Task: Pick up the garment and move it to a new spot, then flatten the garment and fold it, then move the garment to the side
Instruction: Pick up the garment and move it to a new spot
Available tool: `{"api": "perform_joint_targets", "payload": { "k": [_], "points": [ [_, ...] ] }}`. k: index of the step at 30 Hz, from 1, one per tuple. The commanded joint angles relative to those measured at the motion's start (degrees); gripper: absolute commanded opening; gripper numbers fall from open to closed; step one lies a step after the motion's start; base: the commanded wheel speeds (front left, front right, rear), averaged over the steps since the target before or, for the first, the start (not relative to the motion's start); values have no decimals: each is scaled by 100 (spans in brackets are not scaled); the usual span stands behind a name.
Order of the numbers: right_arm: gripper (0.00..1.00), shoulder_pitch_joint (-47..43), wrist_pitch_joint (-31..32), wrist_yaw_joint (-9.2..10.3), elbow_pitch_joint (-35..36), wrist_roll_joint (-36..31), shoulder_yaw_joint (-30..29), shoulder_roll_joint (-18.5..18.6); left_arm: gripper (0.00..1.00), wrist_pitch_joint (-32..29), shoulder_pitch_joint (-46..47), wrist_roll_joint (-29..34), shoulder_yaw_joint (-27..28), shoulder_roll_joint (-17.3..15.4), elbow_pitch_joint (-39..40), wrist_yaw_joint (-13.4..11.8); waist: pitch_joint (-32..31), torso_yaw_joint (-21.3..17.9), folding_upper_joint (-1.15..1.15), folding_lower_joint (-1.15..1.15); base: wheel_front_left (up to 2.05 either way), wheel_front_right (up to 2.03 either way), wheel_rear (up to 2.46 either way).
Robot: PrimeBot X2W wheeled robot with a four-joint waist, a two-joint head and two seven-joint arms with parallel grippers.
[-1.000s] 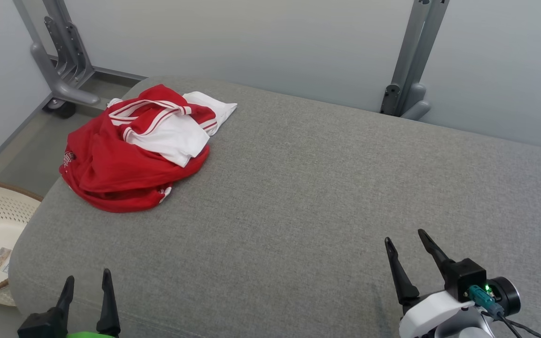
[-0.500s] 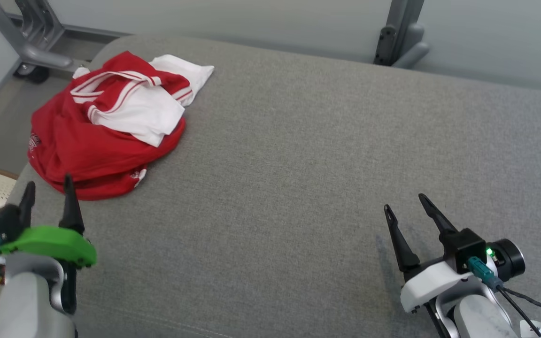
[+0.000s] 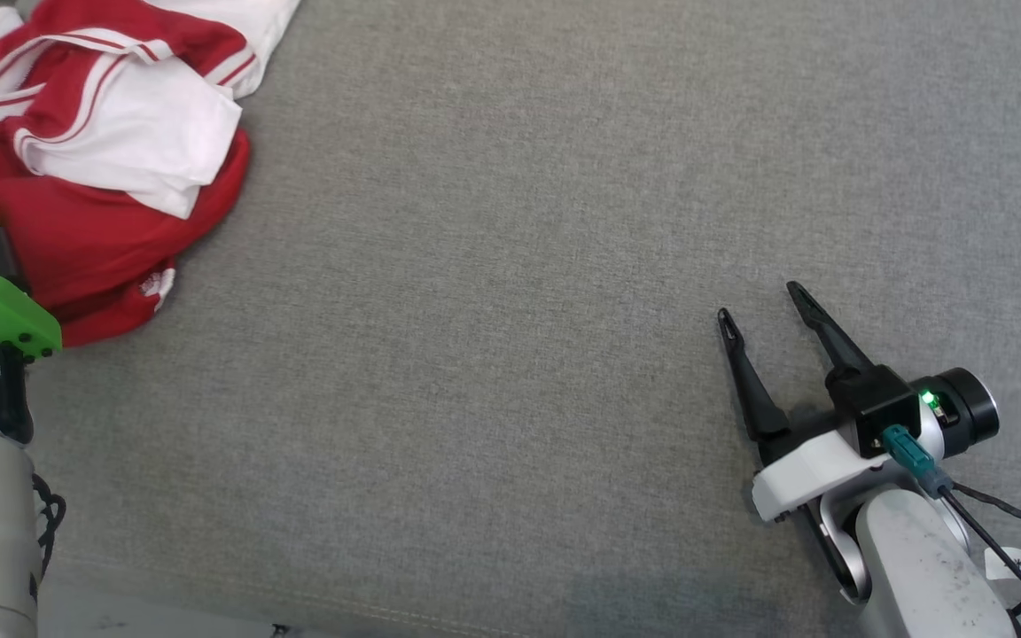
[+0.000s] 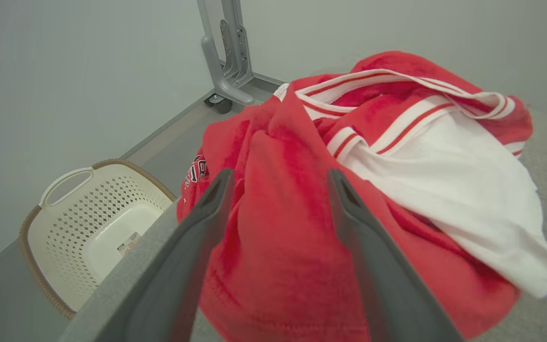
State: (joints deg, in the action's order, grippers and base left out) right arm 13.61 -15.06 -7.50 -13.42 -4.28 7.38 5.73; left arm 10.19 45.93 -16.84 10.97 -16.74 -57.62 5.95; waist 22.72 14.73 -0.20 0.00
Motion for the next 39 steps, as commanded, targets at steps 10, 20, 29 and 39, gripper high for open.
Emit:
{"api": "perform_joint_targets", "payload": {
  "k": [10, 20, 29, 39],
  "points": [
    [100, 0, 3, 7, -37, -82, -44, 94, 100, 224, 535, -48, -7, -238, -1104, -67, 619, -359, 20, 0, 0, 0, 0],
    [100, -156, 8, 5, -115, 1, -58, 69, 0, 463, 630, -142, -88, -223, -1219, 59, 280, -311, 20, 0, 0, 0, 0],
    [100, -376, -6, 4, -218, 237, 19, -149, 0, 506, 385, -20, -139, -24, 131, 122, -351, -276, 20, 0, 0, 0, 0],
    [100, -722, -8, 4, -262, 501, 10, -265, 0, 439, 231, 49, -1059, 309, 1587, 160, -1034, -679, 20, 0, 0, 0, 0]
  ]
}}
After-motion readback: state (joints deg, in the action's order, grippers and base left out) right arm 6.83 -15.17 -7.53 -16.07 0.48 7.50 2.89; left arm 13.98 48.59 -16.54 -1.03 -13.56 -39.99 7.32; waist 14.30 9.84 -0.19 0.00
